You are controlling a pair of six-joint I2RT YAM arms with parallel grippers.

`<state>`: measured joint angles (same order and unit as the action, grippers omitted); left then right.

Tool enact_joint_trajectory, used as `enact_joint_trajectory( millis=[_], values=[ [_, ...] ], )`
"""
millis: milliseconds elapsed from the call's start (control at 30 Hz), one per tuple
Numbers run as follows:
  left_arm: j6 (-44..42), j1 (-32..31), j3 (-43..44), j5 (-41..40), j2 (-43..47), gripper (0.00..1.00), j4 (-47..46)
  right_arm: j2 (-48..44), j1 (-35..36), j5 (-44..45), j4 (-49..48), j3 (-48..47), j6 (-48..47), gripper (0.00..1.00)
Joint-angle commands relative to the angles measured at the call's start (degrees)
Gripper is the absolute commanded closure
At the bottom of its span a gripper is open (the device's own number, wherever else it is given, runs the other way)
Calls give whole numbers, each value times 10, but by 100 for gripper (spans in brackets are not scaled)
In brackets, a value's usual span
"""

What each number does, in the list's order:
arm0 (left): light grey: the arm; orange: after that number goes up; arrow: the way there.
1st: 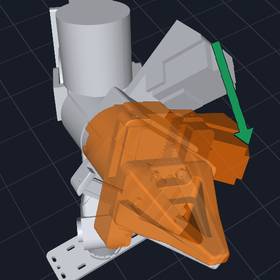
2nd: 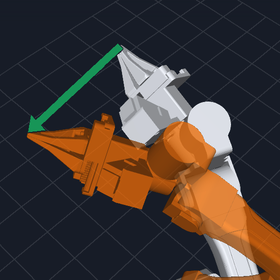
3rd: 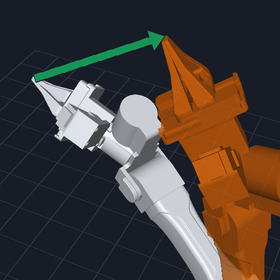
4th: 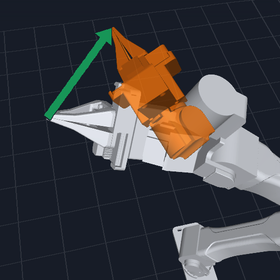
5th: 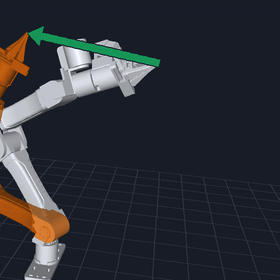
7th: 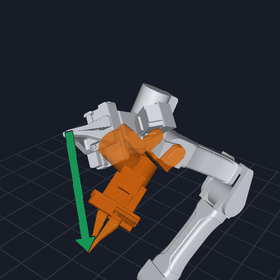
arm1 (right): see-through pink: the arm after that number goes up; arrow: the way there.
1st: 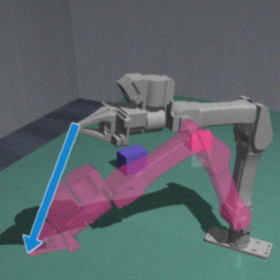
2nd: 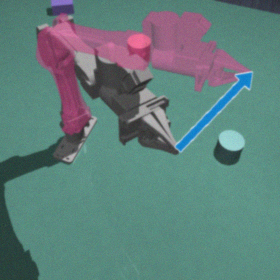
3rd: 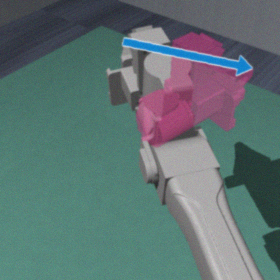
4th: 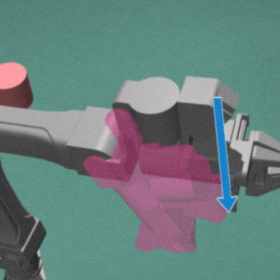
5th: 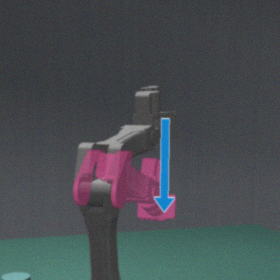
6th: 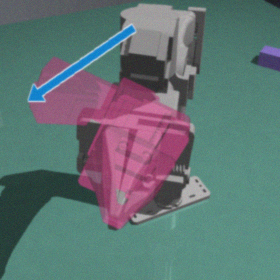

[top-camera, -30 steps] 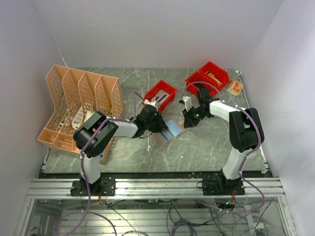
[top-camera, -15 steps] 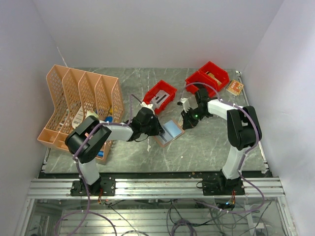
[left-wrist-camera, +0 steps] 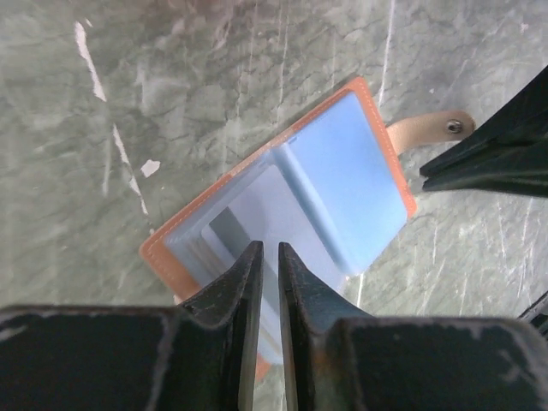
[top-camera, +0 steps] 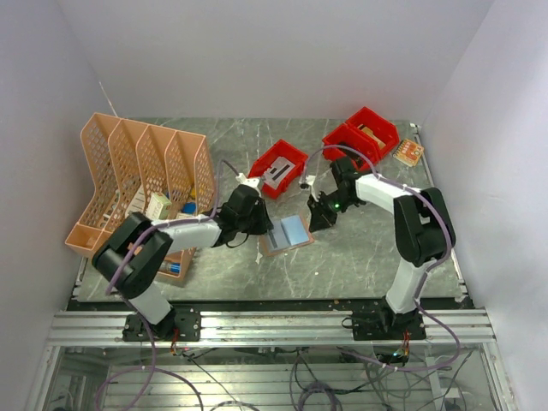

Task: Put the credit cards into the card holder
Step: Turn over the card slot in the card holder.

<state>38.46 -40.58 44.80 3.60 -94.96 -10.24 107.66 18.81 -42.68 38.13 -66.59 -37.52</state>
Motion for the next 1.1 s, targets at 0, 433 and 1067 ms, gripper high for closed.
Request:
enact_joint_trajectory(
  millis=[0,433,1067],
  values=[
    [-48,3,-16,-55,80,75,16,-69,-29,-39,-4,4,-32,90],
    [-59,4,-61,-38,296,33,-100,-193,-129,-95,-126,21,40,80],
    [-20,9,-71,-11,380,12,-39,-28,-253,104,-259,-135,192,63]
  ],
)
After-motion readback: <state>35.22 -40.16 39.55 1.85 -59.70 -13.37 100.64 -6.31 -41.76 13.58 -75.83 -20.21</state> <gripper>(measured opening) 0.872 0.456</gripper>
